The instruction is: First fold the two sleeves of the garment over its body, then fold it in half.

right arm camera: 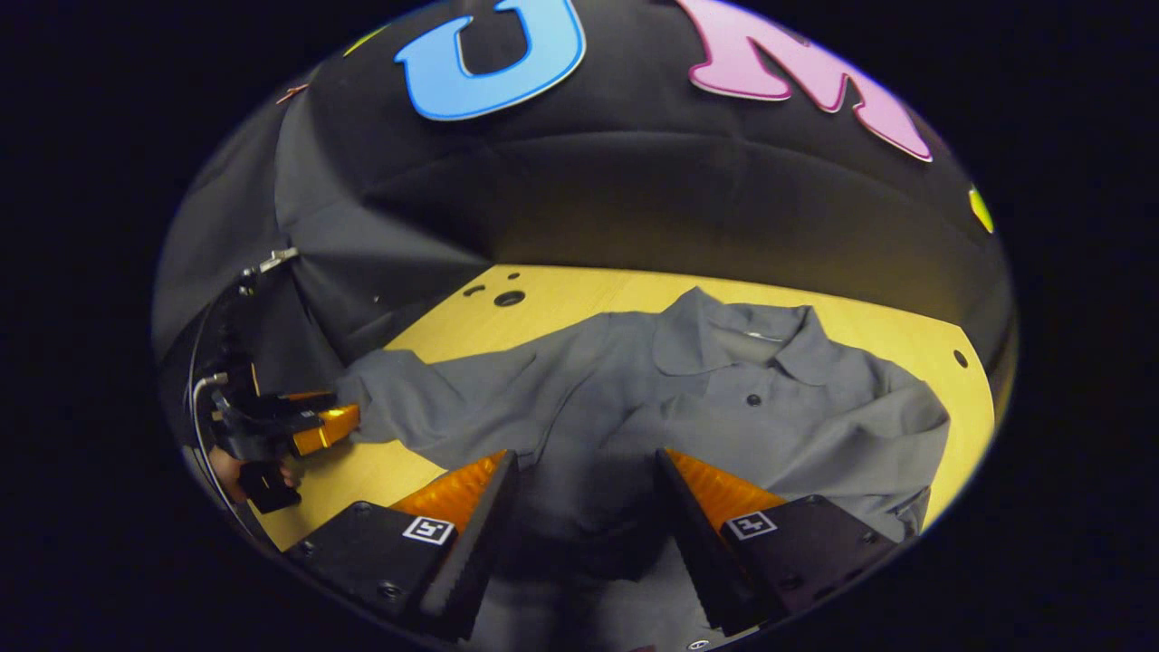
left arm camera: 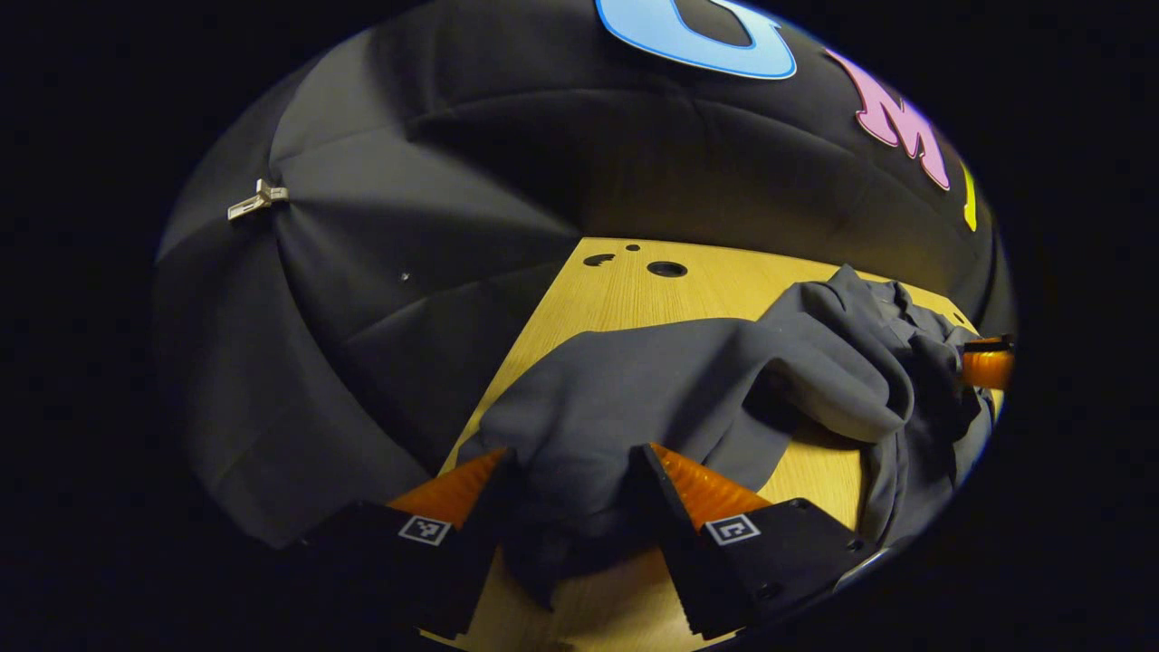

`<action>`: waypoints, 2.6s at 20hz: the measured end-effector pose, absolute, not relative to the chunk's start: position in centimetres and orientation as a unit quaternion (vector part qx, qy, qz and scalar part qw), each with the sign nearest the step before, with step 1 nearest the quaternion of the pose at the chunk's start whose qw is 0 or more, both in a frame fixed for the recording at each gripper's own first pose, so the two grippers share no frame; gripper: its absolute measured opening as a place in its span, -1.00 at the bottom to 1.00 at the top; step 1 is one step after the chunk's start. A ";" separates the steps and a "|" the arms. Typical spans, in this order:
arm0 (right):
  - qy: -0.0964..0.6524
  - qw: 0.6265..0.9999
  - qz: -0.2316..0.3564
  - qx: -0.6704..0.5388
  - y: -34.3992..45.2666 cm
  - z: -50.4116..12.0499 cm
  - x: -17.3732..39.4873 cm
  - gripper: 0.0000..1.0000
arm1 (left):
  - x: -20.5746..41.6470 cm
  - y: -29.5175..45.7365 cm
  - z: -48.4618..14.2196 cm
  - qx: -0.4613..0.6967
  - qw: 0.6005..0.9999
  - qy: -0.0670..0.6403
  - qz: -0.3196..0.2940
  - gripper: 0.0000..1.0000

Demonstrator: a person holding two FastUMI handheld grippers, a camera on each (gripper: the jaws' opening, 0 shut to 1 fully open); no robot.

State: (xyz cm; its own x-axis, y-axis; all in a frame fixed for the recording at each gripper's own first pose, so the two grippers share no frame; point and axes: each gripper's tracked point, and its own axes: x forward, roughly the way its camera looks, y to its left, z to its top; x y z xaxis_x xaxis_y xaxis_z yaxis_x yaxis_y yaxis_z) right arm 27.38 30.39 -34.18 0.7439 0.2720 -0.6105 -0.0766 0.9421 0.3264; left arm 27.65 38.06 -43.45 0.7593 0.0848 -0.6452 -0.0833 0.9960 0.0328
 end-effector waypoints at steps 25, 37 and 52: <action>0.344 0.926 -0.062 0.141 10.2 -30.4 10.2 0.87 | 28.2 32.8 -25.2 0.040 0.978 0.194 0.057 -0.89; 0.334 0.923 -0.094 0.163 4.2 -30.7 8.0 0.92 | 28.8 16.0 -15.4 0.033 0.991 0.115 -0.053 -0.89; 0.340 0.911 -0.124 0.196 -2.2 -33.6 4.5 0.96 | 27.9 -3.4 -19.6 0.006 0.973 0.166 -0.158 -0.90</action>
State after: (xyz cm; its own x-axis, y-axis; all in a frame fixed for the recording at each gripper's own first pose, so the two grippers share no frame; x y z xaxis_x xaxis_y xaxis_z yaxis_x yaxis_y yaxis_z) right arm 4.51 -2.22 -33.59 0.7385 -0.0933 -0.6678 0.3601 0.8919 0.2737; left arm 27.92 -3.37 -19.60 0.8949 -0.3057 -0.3252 0.3094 0.9500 -0.0414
